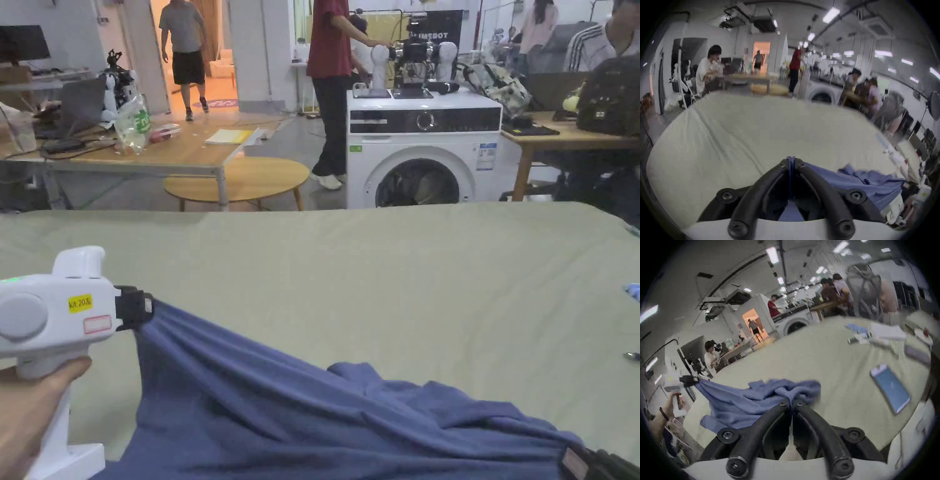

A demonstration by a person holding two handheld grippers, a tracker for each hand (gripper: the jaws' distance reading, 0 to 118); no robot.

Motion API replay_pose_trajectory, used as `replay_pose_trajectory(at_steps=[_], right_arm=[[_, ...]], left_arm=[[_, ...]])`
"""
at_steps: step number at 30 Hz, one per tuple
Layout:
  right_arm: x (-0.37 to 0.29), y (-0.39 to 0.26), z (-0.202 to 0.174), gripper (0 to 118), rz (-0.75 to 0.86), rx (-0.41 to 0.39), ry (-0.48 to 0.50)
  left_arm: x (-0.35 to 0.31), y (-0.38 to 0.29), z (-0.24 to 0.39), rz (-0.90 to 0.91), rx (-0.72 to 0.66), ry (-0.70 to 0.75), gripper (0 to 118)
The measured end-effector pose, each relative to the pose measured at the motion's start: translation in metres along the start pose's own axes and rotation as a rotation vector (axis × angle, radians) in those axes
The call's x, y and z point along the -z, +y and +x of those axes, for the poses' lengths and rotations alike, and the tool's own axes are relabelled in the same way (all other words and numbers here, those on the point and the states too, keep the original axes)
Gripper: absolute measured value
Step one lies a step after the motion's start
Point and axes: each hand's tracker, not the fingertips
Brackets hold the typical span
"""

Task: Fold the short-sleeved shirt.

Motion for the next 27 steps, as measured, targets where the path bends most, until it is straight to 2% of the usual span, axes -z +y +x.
replay_pose_trajectory(at_steps=[5, 12, 15, 21, 27], right_arm=[[-0.016, 0.071, -0.03, 0, 0.153, -0.078, 0.051], [-0.022, 0.183, -0.081, 0, 0.276, -0.203, 0.068], [-0.018, 0.22, -0.106, 0, 0.324, -0.283, 0.046], [0.004, 0.282, -0.13, 0, 0.358, -0.291, 0.05], [0.045, 0.323, -0.141, 0, 0.363, -0.312, 0.027]], left_arm=[[-0.101, 0.05, -0.003, 0.237, 0.04, -0.004, 0], [-0.168, 0.109, -0.026, 0.413, -0.028, -0.011, 0], [-0.174, 0.133, -0.028, 0.456, -0.016, -0.006, 0], [-0.15, 0.187, -0.037, 0.495, 0.002, 0.046, 0], [-0.091, 0.238, -0.062, 0.487, 0.044, 0.101, 0]])
